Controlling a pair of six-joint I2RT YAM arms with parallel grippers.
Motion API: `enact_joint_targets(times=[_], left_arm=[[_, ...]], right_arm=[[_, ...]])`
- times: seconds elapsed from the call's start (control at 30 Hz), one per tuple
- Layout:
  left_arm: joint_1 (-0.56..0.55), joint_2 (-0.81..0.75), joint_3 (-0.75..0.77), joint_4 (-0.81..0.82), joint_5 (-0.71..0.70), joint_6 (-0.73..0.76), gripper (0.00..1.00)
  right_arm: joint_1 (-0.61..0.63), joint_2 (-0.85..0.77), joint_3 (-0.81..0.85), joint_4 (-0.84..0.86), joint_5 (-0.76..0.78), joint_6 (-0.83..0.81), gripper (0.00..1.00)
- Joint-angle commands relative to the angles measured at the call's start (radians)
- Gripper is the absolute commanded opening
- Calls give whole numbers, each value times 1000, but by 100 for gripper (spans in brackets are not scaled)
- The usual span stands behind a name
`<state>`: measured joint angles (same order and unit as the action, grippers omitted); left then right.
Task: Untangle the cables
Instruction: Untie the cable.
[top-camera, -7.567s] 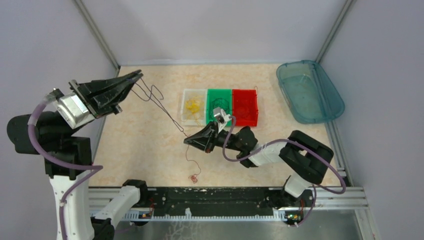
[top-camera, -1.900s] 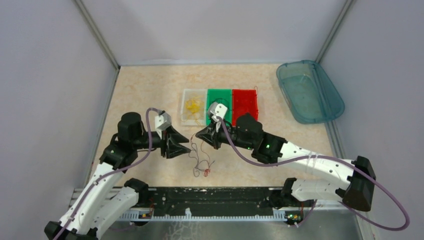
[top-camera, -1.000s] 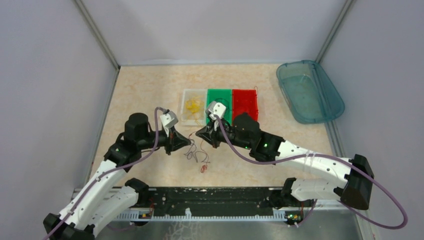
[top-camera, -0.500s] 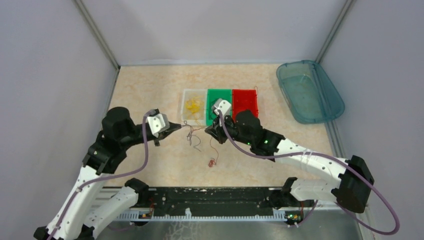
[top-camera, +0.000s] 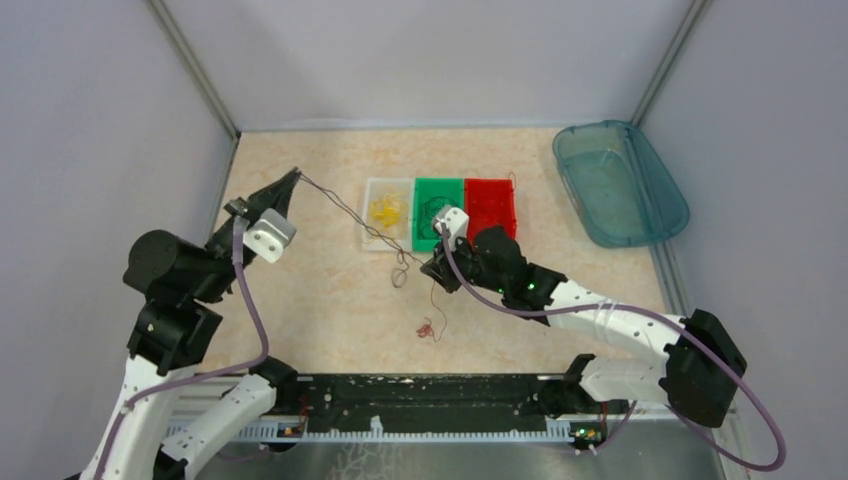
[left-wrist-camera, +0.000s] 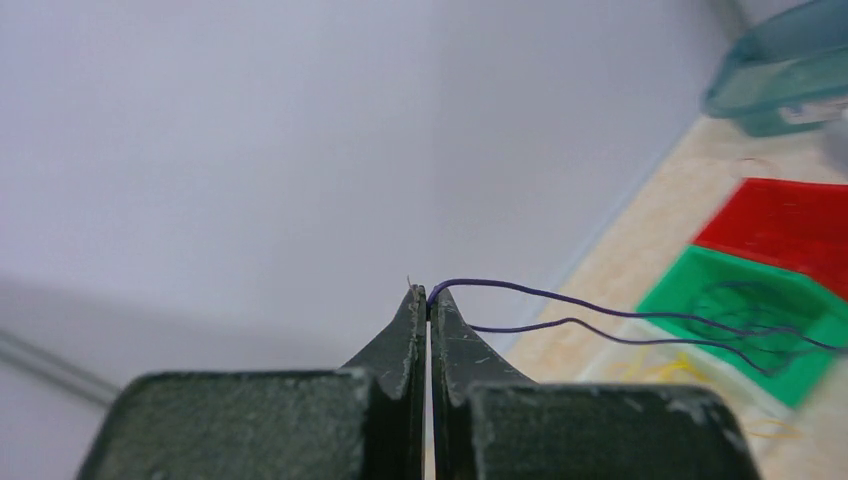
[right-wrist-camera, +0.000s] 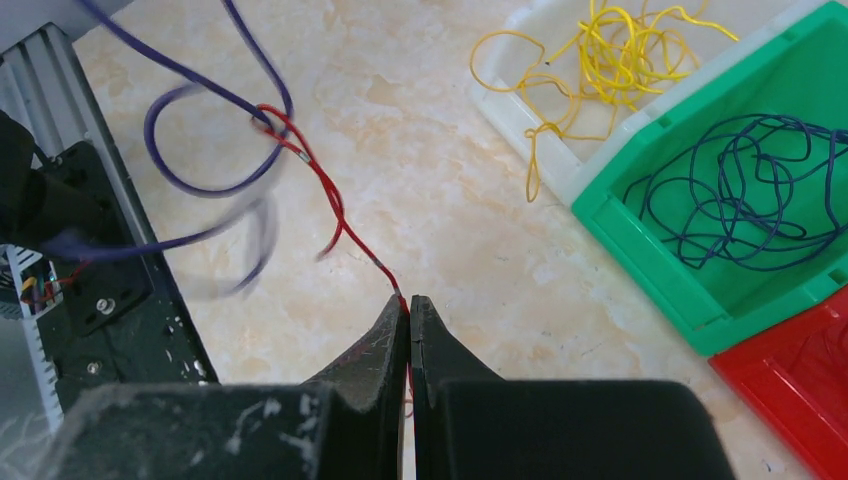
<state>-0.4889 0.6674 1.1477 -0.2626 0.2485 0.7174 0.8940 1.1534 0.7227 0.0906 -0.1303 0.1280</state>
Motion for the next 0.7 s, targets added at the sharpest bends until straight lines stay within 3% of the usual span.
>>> enact_joint_targets(times=[0.0,0.43,0.67], left_arm=[[-5,-3,24,200,-253,189,0],[-6,131,284,401,-393,688,0],[-5,172,398,385,-401,781,0]], right_arm=[[-26,-15,-24,76,-22,33,0],[-75,-17,-104,101,-36,66,0],[-99,-72,-142,81,-25,82,0]])
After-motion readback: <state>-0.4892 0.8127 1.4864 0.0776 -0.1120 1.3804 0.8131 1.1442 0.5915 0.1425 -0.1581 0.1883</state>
